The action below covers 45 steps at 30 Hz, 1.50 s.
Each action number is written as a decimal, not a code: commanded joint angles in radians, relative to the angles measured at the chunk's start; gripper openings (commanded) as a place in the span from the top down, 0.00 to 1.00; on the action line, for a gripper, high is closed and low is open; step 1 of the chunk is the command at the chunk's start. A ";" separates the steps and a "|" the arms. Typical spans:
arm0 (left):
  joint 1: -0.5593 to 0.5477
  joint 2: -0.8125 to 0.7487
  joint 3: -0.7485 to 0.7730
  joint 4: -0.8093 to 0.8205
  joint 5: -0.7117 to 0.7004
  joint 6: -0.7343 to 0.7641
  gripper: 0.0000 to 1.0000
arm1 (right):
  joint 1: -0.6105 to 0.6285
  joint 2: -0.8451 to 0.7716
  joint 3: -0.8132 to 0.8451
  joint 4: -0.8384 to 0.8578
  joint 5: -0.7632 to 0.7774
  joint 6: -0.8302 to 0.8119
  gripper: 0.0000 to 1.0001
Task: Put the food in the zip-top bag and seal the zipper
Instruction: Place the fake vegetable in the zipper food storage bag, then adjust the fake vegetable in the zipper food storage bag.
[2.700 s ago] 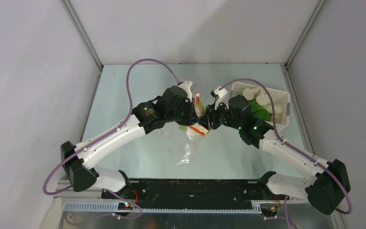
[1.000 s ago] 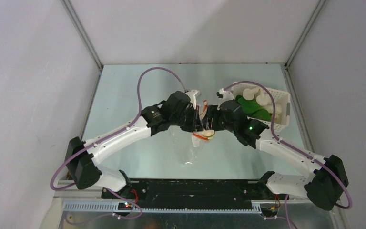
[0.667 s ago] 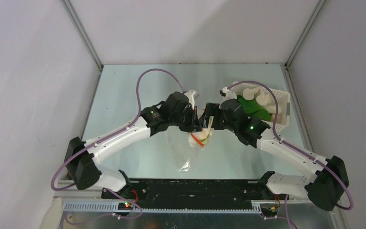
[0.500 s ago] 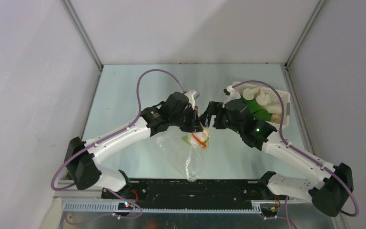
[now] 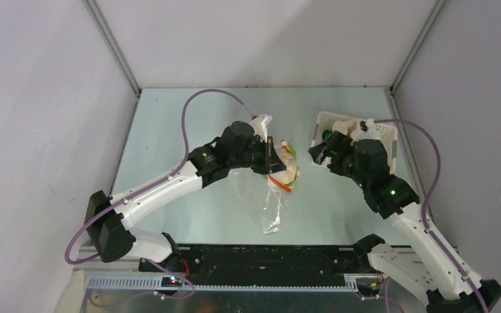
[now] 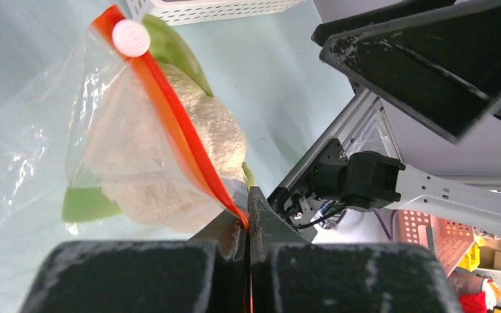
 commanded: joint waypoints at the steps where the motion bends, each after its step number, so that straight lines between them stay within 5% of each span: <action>1: -0.004 -0.035 0.037 0.073 0.039 0.003 1.00 | -0.133 -0.072 -0.096 -0.068 -0.074 0.020 0.04; 6: -0.004 -0.029 0.058 0.062 0.051 0.016 1.00 | -0.208 -0.024 -0.196 -0.008 -0.342 -0.030 0.06; 9: -0.004 -0.032 0.059 0.067 0.066 0.020 1.00 | -0.223 0.081 -0.307 0.199 -0.568 -0.036 0.09; 20: -0.005 -0.049 0.032 0.098 0.139 0.051 1.00 | -0.260 0.171 -0.356 0.331 -0.500 0.152 0.10; 26: -0.004 -0.049 0.028 0.101 0.144 0.061 1.00 | -0.270 0.217 -0.428 0.579 -0.750 0.185 0.16; 32: -0.005 -0.036 0.028 0.105 0.153 0.062 1.00 | -0.263 0.131 -0.472 0.730 -0.790 0.200 0.16; 45: -0.006 -0.027 0.028 0.122 0.174 0.062 1.00 | -0.218 0.037 -0.472 0.624 -0.757 0.177 0.28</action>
